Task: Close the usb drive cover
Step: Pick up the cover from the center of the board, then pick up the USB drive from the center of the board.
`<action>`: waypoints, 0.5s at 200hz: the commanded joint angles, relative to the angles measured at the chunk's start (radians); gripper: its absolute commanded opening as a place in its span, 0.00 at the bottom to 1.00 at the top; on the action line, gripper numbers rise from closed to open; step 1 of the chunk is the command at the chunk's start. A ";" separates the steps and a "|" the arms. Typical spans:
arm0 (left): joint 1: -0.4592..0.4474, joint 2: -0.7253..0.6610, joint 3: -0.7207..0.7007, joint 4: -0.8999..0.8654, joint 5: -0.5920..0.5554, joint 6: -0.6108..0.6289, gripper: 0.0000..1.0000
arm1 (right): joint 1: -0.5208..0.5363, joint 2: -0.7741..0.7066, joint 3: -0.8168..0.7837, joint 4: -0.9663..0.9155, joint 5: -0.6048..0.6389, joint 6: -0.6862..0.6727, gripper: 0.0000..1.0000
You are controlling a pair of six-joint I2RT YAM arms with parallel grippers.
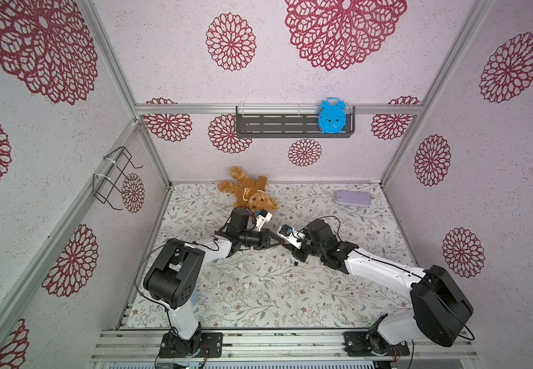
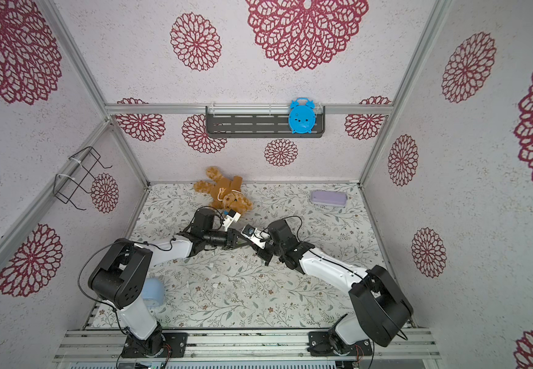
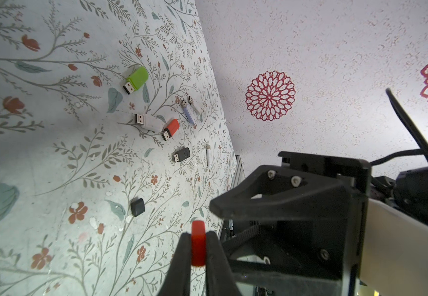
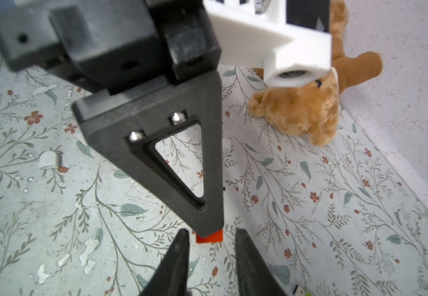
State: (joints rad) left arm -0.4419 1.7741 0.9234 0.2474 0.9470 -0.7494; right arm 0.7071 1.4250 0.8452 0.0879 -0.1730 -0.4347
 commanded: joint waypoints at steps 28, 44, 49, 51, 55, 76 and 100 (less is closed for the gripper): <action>0.018 -0.071 -0.005 -0.010 -0.036 0.010 0.11 | -0.110 -0.147 -0.071 -0.080 0.089 0.069 0.44; 0.021 -0.090 -0.011 -0.019 -0.052 0.016 0.11 | -0.179 -0.165 -0.065 -0.119 0.126 0.136 0.45; 0.022 -0.098 -0.014 -0.020 -0.058 0.016 0.11 | -0.205 -0.166 -0.061 -0.141 0.124 0.157 0.45; 0.023 -0.100 -0.016 -0.019 -0.060 0.015 0.11 | -0.214 -0.164 -0.057 -0.150 0.120 0.165 0.45; 0.024 -0.104 -0.019 -0.019 -0.065 0.015 0.11 | -0.235 -0.160 -0.049 -0.173 0.112 0.177 0.45; 0.025 -0.134 -0.032 -0.018 -0.091 0.012 0.11 | -0.329 -0.107 0.001 -0.291 0.085 0.250 0.46; 0.029 -0.168 -0.045 -0.022 -0.112 0.008 0.11 | -0.391 -0.012 0.056 -0.411 0.024 0.283 0.46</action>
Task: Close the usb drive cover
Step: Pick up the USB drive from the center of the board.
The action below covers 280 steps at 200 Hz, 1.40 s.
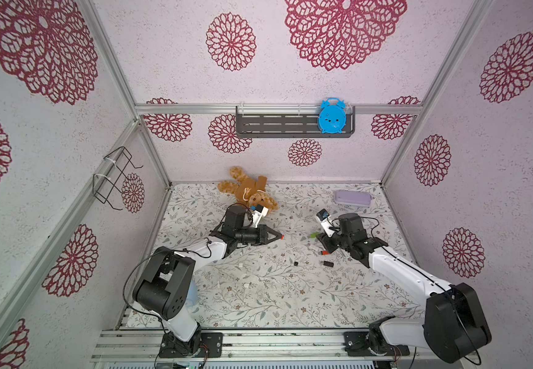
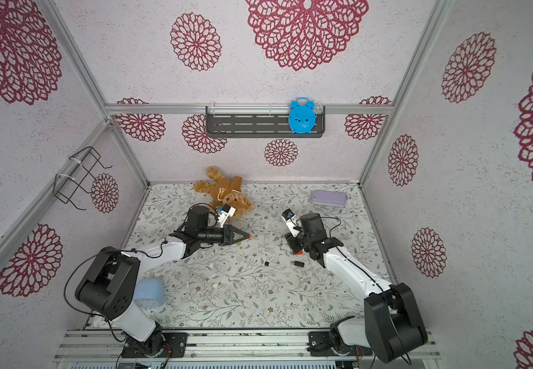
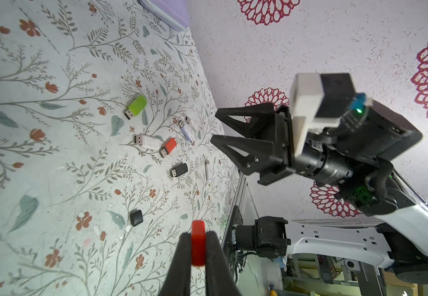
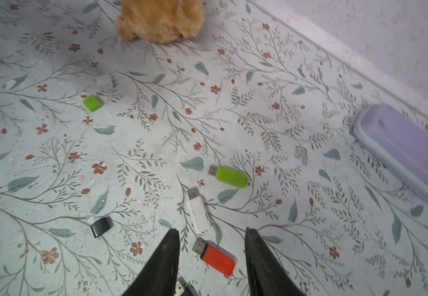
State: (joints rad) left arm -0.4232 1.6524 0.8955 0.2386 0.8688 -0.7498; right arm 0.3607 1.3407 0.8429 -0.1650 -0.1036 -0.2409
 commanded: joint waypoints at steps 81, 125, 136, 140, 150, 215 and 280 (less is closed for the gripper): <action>0.014 -0.127 -0.023 -0.065 -0.059 0.019 0.10 | -0.054 0.331 0.217 -0.295 -0.068 0.052 0.50; 0.012 -0.148 -0.020 -0.094 -0.062 0.030 0.10 | -0.066 0.416 0.254 -0.315 -0.092 0.056 0.53; 0.012 -0.151 -0.020 -0.100 -0.062 0.033 0.11 | -0.070 0.431 0.255 -0.321 -0.116 0.060 0.54; 0.012 -0.152 -0.020 -0.101 -0.063 0.032 0.10 | -0.072 0.436 0.257 -0.326 -0.125 0.056 0.54; 0.012 -0.154 -0.018 -0.103 -0.063 0.034 0.11 | -0.071 0.443 0.254 -0.330 -0.132 0.055 0.55; 0.011 -0.155 -0.013 -0.107 -0.059 0.036 0.10 | -0.069 0.425 0.218 -0.371 -0.110 0.090 0.55; 0.010 -0.144 -0.007 -0.104 -0.055 0.040 0.11 | -0.035 0.367 0.160 -0.394 -0.006 0.116 0.48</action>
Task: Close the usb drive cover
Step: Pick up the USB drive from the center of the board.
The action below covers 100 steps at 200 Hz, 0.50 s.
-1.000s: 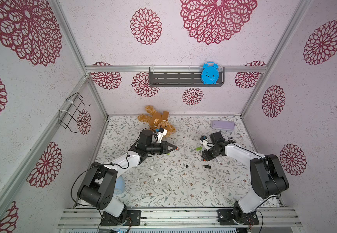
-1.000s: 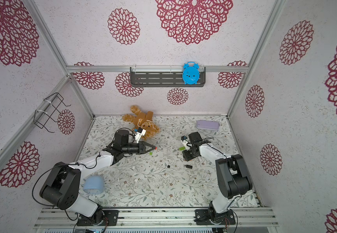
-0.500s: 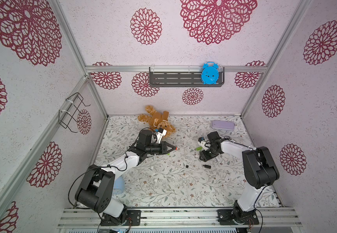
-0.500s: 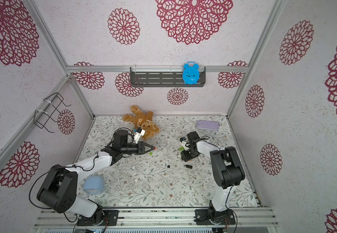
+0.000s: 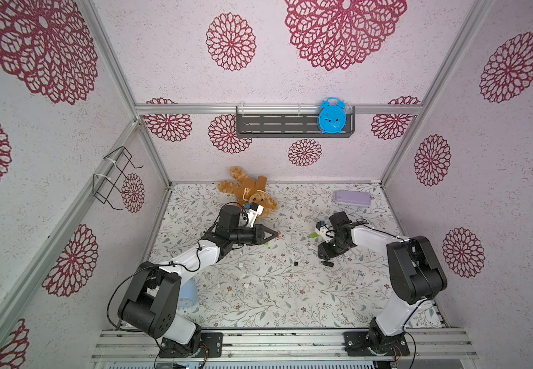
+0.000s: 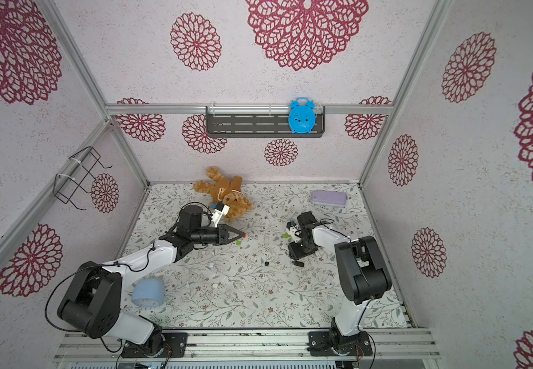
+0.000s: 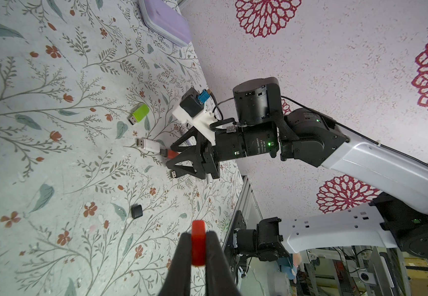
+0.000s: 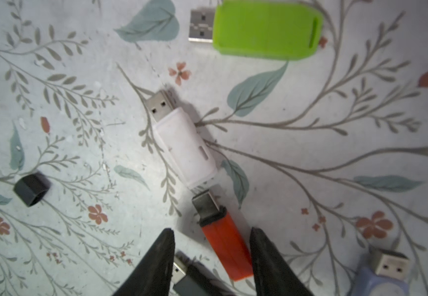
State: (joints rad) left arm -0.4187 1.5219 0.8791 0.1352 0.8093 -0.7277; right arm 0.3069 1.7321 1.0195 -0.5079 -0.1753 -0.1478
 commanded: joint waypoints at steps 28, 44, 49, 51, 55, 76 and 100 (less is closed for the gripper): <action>0.006 -0.014 0.012 0.000 0.004 0.018 0.11 | 0.042 -0.007 -0.004 -0.045 0.140 0.028 0.39; 0.006 -0.015 0.012 -0.002 0.001 0.018 0.11 | 0.055 0.011 0.012 -0.055 0.168 0.028 0.37; 0.006 -0.015 0.011 0.000 0.001 0.017 0.11 | 0.061 0.020 0.019 -0.063 0.180 0.025 0.37; 0.006 -0.015 0.011 0.000 0.001 0.017 0.11 | 0.064 0.024 0.022 -0.067 0.185 0.025 0.37; 0.006 -0.015 0.010 0.000 0.001 0.017 0.11 | 0.069 0.031 0.028 -0.076 0.192 0.022 0.36; 0.005 -0.022 0.006 -0.001 -0.005 0.017 0.11 | 0.093 0.062 0.045 -0.098 0.226 0.016 0.32; 0.006 -0.032 0.006 -0.008 -0.012 0.020 0.11 | 0.111 0.070 0.048 -0.099 0.232 0.018 0.29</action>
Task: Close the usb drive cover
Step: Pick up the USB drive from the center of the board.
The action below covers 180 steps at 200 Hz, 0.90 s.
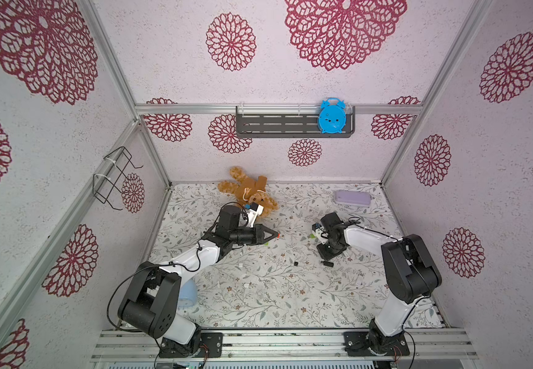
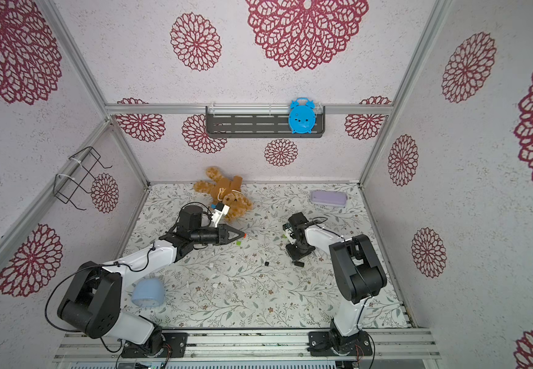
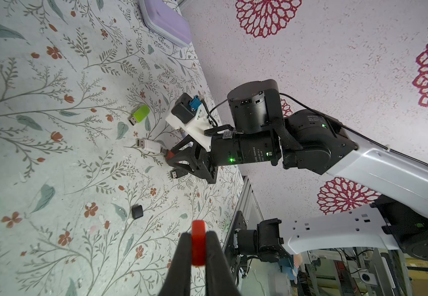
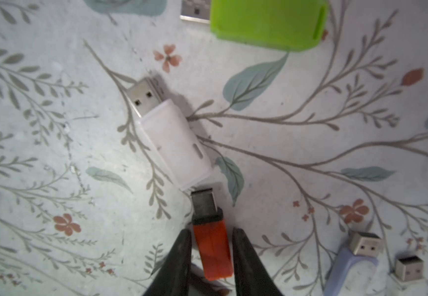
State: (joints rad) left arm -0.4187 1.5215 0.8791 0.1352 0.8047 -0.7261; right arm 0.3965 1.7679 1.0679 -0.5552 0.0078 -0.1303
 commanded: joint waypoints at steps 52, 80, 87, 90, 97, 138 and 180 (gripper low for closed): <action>0.008 -0.049 0.006 -0.022 -0.041 0.034 0.11 | 0.080 0.036 0.016 -0.054 0.034 0.017 0.24; 0.009 -0.062 -0.004 -0.022 -0.046 0.036 0.10 | 0.129 0.019 0.000 -0.045 0.001 0.036 0.24; 0.008 -0.064 -0.008 -0.022 -0.050 0.037 0.10 | 0.140 0.014 -0.005 -0.047 0.000 0.041 0.24; 0.008 -0.066 -0.009 -0.022 -0.051 0.038 0.10 | 0.144 0.012 -0.007 -0.048 -0.002 0.042 0.24; 0.008 -0.067 -0.011 -0.022 -0.052 0.037 0.10 | 0.153 0.009 -0.012 -0.051 -0.003 0.045 0.24; 0.010 -0.060 -0.015 -0.017 -0.047 0.034 0.10 | 0.169 0.006 -0.026 -0.064 0.041 0.049 0.28; 0.009 -0.053 -0.010 -0.010 -0.044 0.028 0.10 | 0.170 0.019 -0.005 -0.095 0.056 0.049 0.31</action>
State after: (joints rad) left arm -0.4179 1.4796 0.8738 0.1135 0.7612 -0.7071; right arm 0.5602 1.7714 1.0752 -0.5625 0.0498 -0.0998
